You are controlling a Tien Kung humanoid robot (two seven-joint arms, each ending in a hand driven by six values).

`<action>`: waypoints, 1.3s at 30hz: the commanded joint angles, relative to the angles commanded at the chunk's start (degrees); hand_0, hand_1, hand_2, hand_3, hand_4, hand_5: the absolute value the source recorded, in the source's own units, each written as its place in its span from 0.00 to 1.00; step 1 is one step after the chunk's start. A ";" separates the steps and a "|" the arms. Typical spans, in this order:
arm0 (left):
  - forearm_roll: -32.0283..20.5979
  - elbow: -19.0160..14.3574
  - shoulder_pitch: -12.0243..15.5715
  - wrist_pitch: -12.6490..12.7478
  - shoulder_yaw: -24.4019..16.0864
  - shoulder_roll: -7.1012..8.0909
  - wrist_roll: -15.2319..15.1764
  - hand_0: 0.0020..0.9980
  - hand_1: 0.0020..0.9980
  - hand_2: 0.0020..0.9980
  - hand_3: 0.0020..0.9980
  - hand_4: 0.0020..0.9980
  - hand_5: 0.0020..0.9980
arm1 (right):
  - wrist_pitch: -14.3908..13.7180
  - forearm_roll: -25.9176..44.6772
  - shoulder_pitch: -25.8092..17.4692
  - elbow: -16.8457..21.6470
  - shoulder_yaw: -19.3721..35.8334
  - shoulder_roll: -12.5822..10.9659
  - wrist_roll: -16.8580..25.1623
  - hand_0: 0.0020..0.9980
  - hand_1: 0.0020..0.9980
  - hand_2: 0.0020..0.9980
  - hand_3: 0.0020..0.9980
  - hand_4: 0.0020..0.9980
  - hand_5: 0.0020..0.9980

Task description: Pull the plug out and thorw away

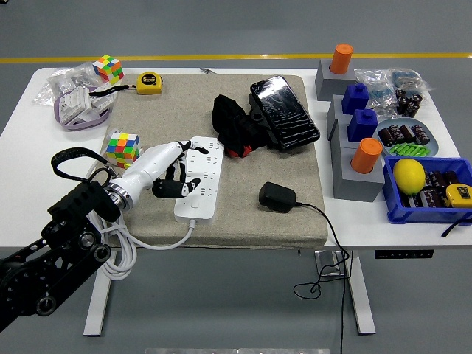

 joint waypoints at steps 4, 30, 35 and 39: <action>0.84 3.84 -0.92 -2.34 -0.90 -0.93 0.74 0.77 0.89 0.89 0.93 1.00 0.59 | -0.10 0.00 0.27 0.02 0.04 -0.13 -0.02 0.57 0.65 0.67 0.57 0.97 0.51; 1.08 6.59 0.81 3.12 -6.66 -2.80 -2.90 1.00 1.00 1.00 1.00 1.00 1.00 | -0.10 0.29 0.53 -0.02 -0.91 -0.42 -0.09 0.57 0.65 0.67 0.57 0.97 0.51; 2.55 7.29 1.25 2.80 -8.65 -2.77 -2.69 1.00 1.00 1.00 1.00 1.00 1.00 | -0.10 0.32 0.40 0.00 -0.94 -0.40 -0.10 0.57 0.65 0.67 0.57 0.97 0.51; 3.72 7.52 1.73 2.90 -9.77 -2.78 -2.87 1.00 1.00 1.00 1.00 1.00 0.69 | -0.02 0.21 0.20 -0.09 -0.76 -0.27 -0.12 0.57 0.65 0.67 0.57 0.97 0.51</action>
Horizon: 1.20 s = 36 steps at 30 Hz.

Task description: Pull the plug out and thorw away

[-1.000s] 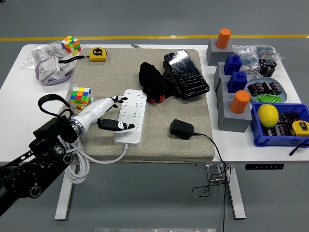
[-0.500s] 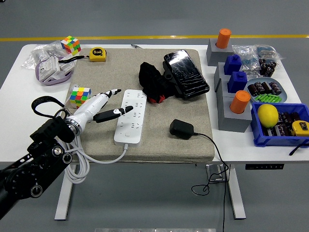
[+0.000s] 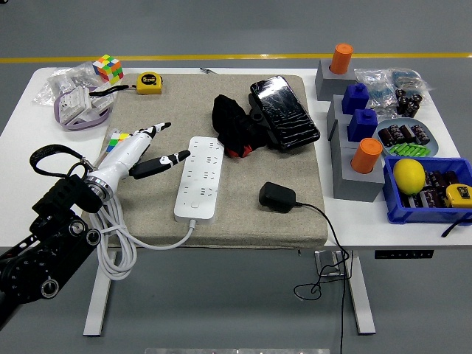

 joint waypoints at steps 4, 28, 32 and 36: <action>0.17 0.29 0.38 -0.10 -1.18 -0.25 -0.01 1.00 1.00 1.00 1.00 1.00 0.63 | 0.03 -0.03 -0.17 0.02 0.13 0.10 0.02 0.57 0.65 0.67 0.57 0.97 0.51; 0.64 0.51 0.76 -1.18 -3.67 -0.71 0.61 1.00 1.00 1.00 1.00 1.00 0.61 | 0.07 -0.01 -0.16 0.02 0.69 0.40 0.11 0.57 0.65 0.67 0.57 0.97 0.51; 0.68 0.64 0.71 -1.30 -3.65 -0.72 0.72 1.00 1.00 1.00 1.00 1.00 0.61 | 0.09 0.03 -0.16 0.02 0.75 0.41 0.11 0.57 0.65 0.67 0.57 0.97 0.51; 0.77 0.62 0.77 -1.39 -3.46 -0.72 0.83 1.00 1.00 1.00 1.00 1.00 0.61 | 0.10 0.05 -0.16 0.03 0.73 0.41 0.12 0.57 0.65 0.67 0.57 0.97 0.51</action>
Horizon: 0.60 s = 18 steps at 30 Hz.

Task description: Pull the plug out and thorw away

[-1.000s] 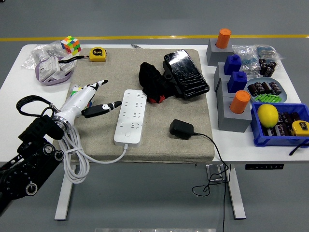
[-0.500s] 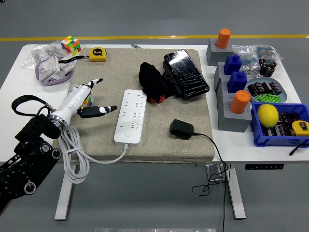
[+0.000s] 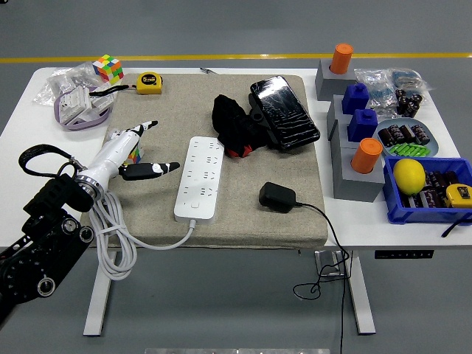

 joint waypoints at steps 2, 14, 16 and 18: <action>0.01 -0.01 0.00 -0.08 0.07 -0.02 0.09 1.00 1.00 1.00 1.00 1.00 0.61 | 0.00 0.02 0.00 0.02 0.00 0.02 0.01 0.57 0.65 0.67 0.57 0.97 0.51; -0.01 -0.13 0.00 -0.22 0.36 0.06 0.13 1.00 1.00 1.00 1.00 1.00 0.60 | 0.01 0.12 -0.04 0.06 -0.09 -0.01 -0.01 0.57 0.65 0.67 0.57 0.97 0.51; -0.01 -0.08 -0.02 -0.29 0.39 0.04 0.18 1.00 1.00 1.00 1.00 1.00 0.60 | -0.01 0.03 -0.02 0.03 0.05 -0.02 -0.03 0.57 0.65 0.67 0.57 0.97 0.51; -0.01 -0.09 -0.01 -0.29 0.40 0.03 0.16 1.00 1.00 1.00 1.00 1.00 0.60 | -0.01 0.08 -0.02 0.07 0.03 -0.03 -0.02 0.57 0.65 0.67 0.57 0.97 0.51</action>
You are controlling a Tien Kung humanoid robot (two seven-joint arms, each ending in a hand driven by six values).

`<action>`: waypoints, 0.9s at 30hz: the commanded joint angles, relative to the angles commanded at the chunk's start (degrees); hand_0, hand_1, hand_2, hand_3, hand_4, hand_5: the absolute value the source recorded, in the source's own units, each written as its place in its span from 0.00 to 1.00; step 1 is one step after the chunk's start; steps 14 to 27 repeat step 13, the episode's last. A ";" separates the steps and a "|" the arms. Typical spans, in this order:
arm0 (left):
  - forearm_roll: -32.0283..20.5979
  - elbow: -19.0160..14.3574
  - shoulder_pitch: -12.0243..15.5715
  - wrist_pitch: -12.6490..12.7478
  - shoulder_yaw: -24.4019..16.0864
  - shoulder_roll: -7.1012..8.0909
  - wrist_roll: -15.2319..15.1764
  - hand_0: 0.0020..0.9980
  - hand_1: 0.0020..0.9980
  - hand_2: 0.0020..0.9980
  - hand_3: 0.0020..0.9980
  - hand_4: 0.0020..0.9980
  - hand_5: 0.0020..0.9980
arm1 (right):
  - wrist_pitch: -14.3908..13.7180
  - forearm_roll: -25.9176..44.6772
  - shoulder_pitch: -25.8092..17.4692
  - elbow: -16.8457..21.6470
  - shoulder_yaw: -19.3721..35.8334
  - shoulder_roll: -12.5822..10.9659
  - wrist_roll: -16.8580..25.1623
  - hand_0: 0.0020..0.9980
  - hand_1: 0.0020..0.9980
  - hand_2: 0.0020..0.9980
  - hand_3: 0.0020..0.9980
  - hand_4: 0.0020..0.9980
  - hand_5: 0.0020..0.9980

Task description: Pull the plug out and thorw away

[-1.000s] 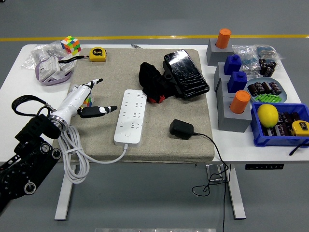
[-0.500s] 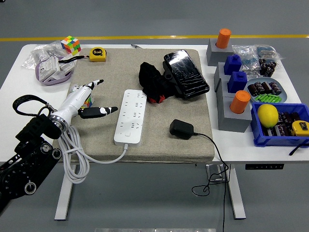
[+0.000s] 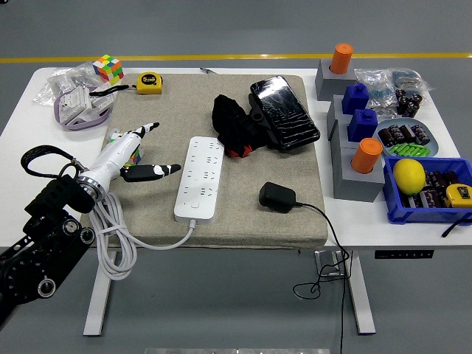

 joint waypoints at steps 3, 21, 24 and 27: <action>-0.01 0.00 0.01 -0.03 0.02 0.01 -0.02 1.00 1.00 1.00 1.00 1.00 0.60 | 0.01 -0.02 -0.02 -0.02 -0.02 0.02 0.01 0.57 0.65 0.67 0.57 0.97 0.51; 0.14 0.03 0.01 -0.19 -0.09 -0.04 0.15 1.00 1.00 1.00 1.00 1.00 0.59 | 0.03 0.04 -0.06 -0.01 -0.17 0.01 0.02 0.57 0.65 0.67 0.57 0.97 0.51; 0.14 0.03 0.01 -0.19 -0.09 -0.04 0.15 1.00 1.00 1.00 1.00 1.00 0.59 | 0.03 0.04 -0.06 -0.01 -0.17 0.01 0.02 0.57 0.65 0.67 0.57 0.97 0.51; 0.14 0.03 0.01 -0.19 -0.09 -0.04 0.15 1.00 1.00 1.00 1.00 1.00 0.59 | 0.03 0.04 -0.06 -0.01 -0.17 0.01 0.02 0.57 0.65 0.67 0.57 0.97 0.51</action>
